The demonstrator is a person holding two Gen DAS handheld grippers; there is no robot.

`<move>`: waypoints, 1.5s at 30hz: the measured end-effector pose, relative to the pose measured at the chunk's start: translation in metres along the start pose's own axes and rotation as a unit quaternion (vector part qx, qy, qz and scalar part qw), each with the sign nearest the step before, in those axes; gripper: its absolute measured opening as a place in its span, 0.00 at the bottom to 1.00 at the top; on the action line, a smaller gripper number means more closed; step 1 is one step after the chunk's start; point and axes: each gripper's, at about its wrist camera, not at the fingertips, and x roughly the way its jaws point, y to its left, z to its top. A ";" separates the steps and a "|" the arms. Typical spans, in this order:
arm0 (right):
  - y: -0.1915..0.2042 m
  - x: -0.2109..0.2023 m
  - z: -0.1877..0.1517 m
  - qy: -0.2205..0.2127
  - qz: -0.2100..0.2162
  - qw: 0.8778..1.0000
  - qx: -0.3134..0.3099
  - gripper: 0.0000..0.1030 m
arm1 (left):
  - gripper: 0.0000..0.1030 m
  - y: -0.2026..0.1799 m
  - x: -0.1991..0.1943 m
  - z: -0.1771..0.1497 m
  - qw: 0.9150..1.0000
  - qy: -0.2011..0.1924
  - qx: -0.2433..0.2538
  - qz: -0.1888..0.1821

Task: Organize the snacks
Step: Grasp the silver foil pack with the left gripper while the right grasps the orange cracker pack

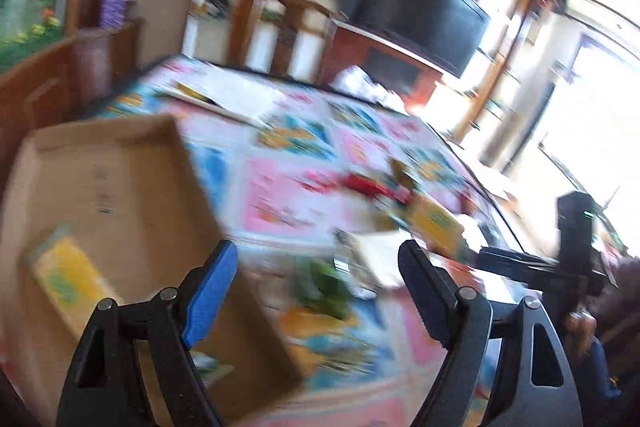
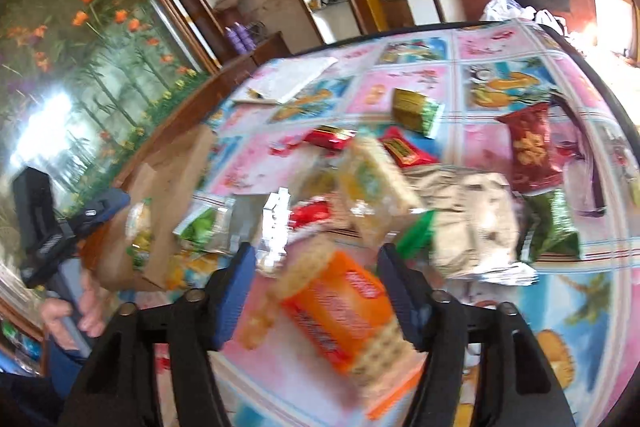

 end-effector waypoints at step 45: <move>0.016 0.023 -0.031 0.091 -0.095 0.984 -0.120 0.56 | 0.55 -0.100 0.114 -0.044 0.971 0.154 0.170 0.072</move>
